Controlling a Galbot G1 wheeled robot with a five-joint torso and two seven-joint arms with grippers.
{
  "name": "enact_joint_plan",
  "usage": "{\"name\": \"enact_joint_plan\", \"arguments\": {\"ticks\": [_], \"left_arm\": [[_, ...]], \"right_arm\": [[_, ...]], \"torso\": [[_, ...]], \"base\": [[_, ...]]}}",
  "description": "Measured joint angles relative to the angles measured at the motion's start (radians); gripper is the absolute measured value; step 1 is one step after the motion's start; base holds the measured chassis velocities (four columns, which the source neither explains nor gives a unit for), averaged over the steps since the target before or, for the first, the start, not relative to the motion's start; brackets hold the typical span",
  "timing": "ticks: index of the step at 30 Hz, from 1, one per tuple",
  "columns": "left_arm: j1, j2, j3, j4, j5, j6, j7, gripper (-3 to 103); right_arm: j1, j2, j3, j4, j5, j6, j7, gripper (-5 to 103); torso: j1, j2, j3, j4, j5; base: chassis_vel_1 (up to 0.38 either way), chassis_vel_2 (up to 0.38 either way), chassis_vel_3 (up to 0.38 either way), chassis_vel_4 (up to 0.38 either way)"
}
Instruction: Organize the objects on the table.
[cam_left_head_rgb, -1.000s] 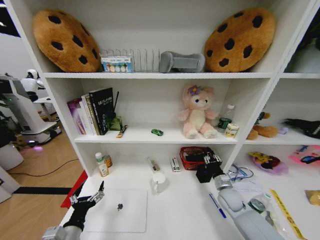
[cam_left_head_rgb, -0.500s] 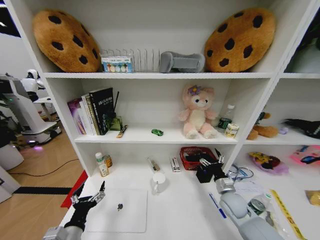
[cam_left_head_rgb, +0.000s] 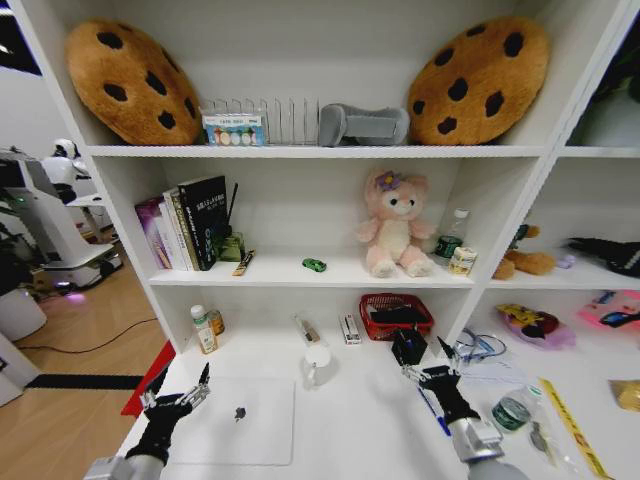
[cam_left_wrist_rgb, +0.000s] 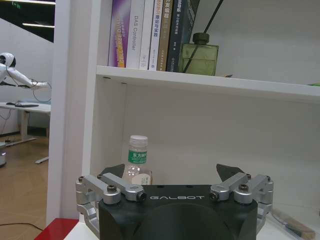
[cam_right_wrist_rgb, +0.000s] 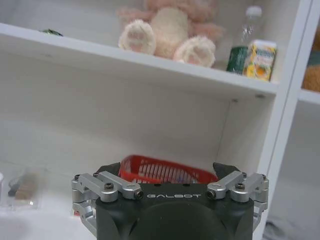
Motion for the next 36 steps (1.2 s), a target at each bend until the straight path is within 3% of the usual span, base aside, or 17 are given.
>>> {"name": "enact_joint_plan", "arguments": {"ticks": [5, 6, 7, 9, 13, 21, 31, 33, 36], "left_arm": [[-0.001, 0.003, 0.004, 0.004, 0.002, -0.003, 0.001, 100], [-0.001, 0.004, 0.005, 0.006, 0.003, -0.004, 0.001, 100], [-0.001, 0.004, 0.005, 0.006, 0.003, -0.004, 0.001, 100], [0.001, 0.004, 0.004, 0.006, 0.004, -0.006, 0.001, 100], [0.007, 0.002, -0.005, 0.008, 0.004, -0.010, 0.001, 100], [0.013, -0.008, -0.018, 0.013, 0.004, -0.013, 0.001, 100], [0.013, -0.017, -0.015, 0.011, 0.017, -0.015, 0.001, 100], [0.012, -0.017, -0.013, 0.007, 0.018, -0.015, 0.001, 100], [0.004, -0.019, -0.009, 0.003, 0.017, -0.010, -0.005, 100]], "right_arm": [[-0.044, 0.010, 0.017, 0.009, 0.115, -0.070, -0.002, 100], [-0.044, 0.009, 0.021, 0.011, 0.155, -0.122, 0.007, 100], [-0.044, 0.009, 0.021, 0.011, 0.155, -0.122, 0.007, 100], [-0.015, -0.005, 0.027, 0.005, 0.246, -0.240, 0.026, 100], [0.038, -0.026, 0.021, -0.027, 0.334, -0.321, 0.035, 100], [0.095, -0.053, -0.007, -0.091, 0.414, -0.371, 0.038, 100], [0.165, -0.076, -0.041, -0.201, 0.453, -0.384, 0.006, 100], [0.173, -0.078, -0.049, -0.206, 0.451, -0.388, 0.000, 96], [0.187, -0.078, -0.068, -0.222, 0.443, -0.393, -0.005, 81]], "torso": [[0.000, 0.000, 0.000, -0.0002, 0.0000], [0.000, 0.000, 0.000, -0.0001, 0.0000], [0.000, 0.000, 0.000, -0.0001, 0.0000], [0.000, 0.000, 0.000, 0.0000, 0.0000], [0.000, 0.000, 0.000, 0.0002, 0.0001], [0.000, 0.000, 0.000, -0.0001, 0.0001], [0.000, 0.000, 0.000, 0.0000, 0.0001], [0.000, 0.000, 0.000, 0.0000, 0.0001], [0.000, 0.000, 0.000, 0.0000, 0.0002]], "base": [[0.000, 0.000, 0.000, 0.000], [0.000, 0.000, 0.000, 0.000], [0.000, 0.000, 0.000, 0.000], [0.000, 0.000, 0.000, 0.000], [0.000, 0.000, 0.000, 0.000], [0.000, 0.000, 0.000, 0.000], [0.000, 0.000, 0.000, 0.000], [0.000, 0.000, 0.000, 0.000], [0.000, 0.000, 0.000, 0.000]]}}
